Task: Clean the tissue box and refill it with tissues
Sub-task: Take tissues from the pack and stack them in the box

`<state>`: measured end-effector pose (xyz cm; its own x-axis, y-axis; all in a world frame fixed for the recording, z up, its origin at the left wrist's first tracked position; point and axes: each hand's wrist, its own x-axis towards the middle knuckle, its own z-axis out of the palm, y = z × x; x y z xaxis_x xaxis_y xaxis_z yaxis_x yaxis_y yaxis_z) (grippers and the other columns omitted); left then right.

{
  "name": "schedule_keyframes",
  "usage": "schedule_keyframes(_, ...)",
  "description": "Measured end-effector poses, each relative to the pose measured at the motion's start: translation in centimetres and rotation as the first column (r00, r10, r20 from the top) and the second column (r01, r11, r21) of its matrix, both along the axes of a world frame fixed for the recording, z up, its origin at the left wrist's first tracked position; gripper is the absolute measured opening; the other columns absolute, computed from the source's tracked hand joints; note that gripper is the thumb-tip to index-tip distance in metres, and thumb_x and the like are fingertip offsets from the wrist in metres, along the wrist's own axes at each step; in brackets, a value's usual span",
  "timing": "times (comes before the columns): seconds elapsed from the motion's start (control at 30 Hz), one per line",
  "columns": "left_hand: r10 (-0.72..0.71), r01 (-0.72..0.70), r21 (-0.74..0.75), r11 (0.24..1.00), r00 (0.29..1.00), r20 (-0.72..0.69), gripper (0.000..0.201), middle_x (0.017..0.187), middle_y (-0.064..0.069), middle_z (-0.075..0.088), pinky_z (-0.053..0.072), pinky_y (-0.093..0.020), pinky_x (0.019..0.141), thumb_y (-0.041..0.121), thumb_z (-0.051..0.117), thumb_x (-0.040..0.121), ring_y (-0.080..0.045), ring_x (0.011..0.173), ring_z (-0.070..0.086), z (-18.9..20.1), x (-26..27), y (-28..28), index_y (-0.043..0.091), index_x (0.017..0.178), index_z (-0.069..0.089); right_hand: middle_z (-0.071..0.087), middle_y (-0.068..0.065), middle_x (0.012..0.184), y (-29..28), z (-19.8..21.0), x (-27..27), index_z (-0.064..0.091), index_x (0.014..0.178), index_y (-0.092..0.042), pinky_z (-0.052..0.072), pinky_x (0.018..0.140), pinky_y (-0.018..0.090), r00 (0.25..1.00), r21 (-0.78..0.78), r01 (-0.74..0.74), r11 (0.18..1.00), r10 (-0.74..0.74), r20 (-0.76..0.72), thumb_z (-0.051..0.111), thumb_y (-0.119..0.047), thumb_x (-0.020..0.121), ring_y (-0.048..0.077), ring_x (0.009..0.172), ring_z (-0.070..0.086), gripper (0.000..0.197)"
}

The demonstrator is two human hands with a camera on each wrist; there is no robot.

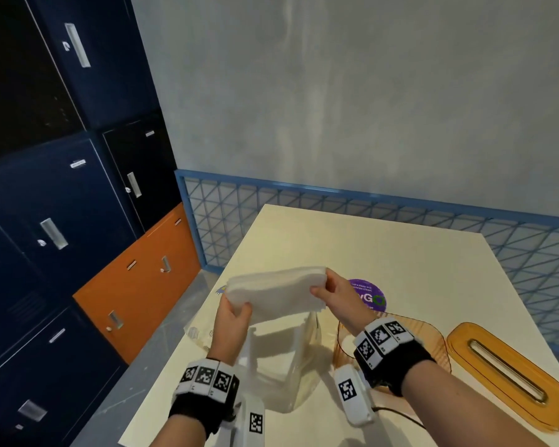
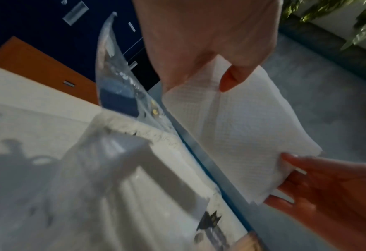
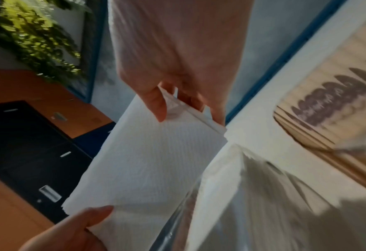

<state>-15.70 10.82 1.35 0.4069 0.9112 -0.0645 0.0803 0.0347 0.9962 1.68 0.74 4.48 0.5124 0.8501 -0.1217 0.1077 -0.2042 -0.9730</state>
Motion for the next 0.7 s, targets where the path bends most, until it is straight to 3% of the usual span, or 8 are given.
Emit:
schedule_keyframes(0.1,-0.012,0.017,0.074,0.997,0.997,-0.073,0.04,0.117,-0.005,0.053,0.04,-0.03,0.095,-0.006,0.044,0.091,-0.023,0.114,0.052,-0.9,-0.1,-1.1,0.016,0.124,0.039,0.059,0.001,0.098,-0.3,-2.2,-0.6,0.054,0.095,-0.027,0.047,0.089,0.036,0.999,-0.079,0.035,0.996,-0.034,0.008,0.053,0.002,0.087,0.02,0.098,0.056,0.03)
schedule_keyframes(0.2,-0.059,0.073,0.072,0.995,0.981,-0.184,0.047,0.119,0.004,0.038,0.03,-0.019,0.091,-0.002,0.041,0.095,-0.009,0.111,0.038,-1.3,0.1,-1.9,0.002,0.139,0.027,0.057,0.007,0.103,-0.4,-3.6,-0.8,0.048,0.105,-0.019,0.046,0.089,0.036,0.997,-0.149,0.044,0.988,-0.035,0.061,0.053,-0.001,0.088,0.023,0.1,0.055,0.025)
schedule_keyframes(0.27,-0.054,0.07,0.082,0.994,0.981,-0.184,0.046,0.121,0.002,0.041,0.029,-0.018,0.09,-0.001,0.04,0.096,-0.008,0.108,0.038,-1.4,0.3,-1.8,0.0,0.139,0.026,0.057,0.007,0.101,-0.1,-3.5,-0.6,0.047,0.106,-0.016,0.046,0.084,0.033,0.995,-0.137,0.059,0.989,-0.048,0.083,0.053,-0.002,0.09,0.021,0.097,0.055,0.022)
schedule_keyframes(0.37,-0.016,0.037,0.112,0.993,0.983,-0.185,0.041,0.118,-0.003,0.049,0.035,-0.022,0.089,0.002,0.041,0.096,-0.016,0.104,0.047,-1.4,0.4,-1.3,0.004,0.135,0.029,0.054,0.0,0.093,0.1,-2.8,-0.4,0.047,0.104,-0.015,0.045,0.073,0.023,0.995,-0.096,0.079,0.992,-0.072,0.074,0.05,-0.002,0.092,0.012,0.085,0.053,0.018)
schedule_keyframes(0.43,-0.015,0.044,0.126,0.991,0.976,-0.216,0.038,0.118,-0.004,0.05,0.038,-0.025,0.091,0.003,0.041,0.096,-0.022,0.109,0.051,-1.9,0.4,-1.0,0.005,0.133,0.029,0.054,-0.001,0.094,0.0,-3.0,-0.4,0.046,0.106,-0.016,0.046,0.077,0.025,0.994,-0.124,0.062,0.99,-0.05,0.099,0.049,-0.003,0.092,0.013,0.088,0.053,0.019)
schedule_keyframes(0.53,-0.011,0.07,0.187,0.98,0.953,-0.303,0.031,0.125,-0.012,0.053,0.044,-0.04,0.101,0.012,0.041,0.098,-0.031,0.117,0.052,-2.1,0.6,-0.7,0.011,0.127,0.032,0.056,0.005,0.106,-0.4,-3.1,-0.5,0.047,0.112,-0.012,0.045,0.087,0.031,0.991,-0.175,0.043,0.984,-0.019,0.133,0.048,-0.004,0.093,0.022,0.102,0.053,0.021)
schedule_keyframes(0.6,0.031,0.042,0.239,0.97,0.955,-0.295,0.025,0.119,-0.011,0.056,0.046,-0.041,0.095,0.013,0.041,0.098,-0.03,0.11,0.055,-1.3,1.5,-0.6,0.011,0.122,0.036,0.059,0.01,0.113,-0.6,-2.2,0.0,0.05,0.115,-0.007,0.047,0.092,0.037,0.992,-0.158,0.091,0.983,-0.076,0.097,0.048,-0.006,0.094,0.026,0.107,0.056,0.022)
schedule_keyframes(0.7,0.018,0.044,0.289,0.956,0.978,-0.21,0.015,0.095,-0.004,0.054,0.042,-0.031,0.068,0.008,0.043,0.097,-0.025,0.087,0.053,1.4,3.9,-1.1,0.006,0.112,0.041,0.062,0.016,0.117,-1.7,0.2,2.0,0.053,0.116,-0.004,0.049,0.091,0.042,0.975,-0.125,0.22,0.968,-0.213,0.065,0.05,-0.013,0.095,0.031,0.107,0.059,0.023)
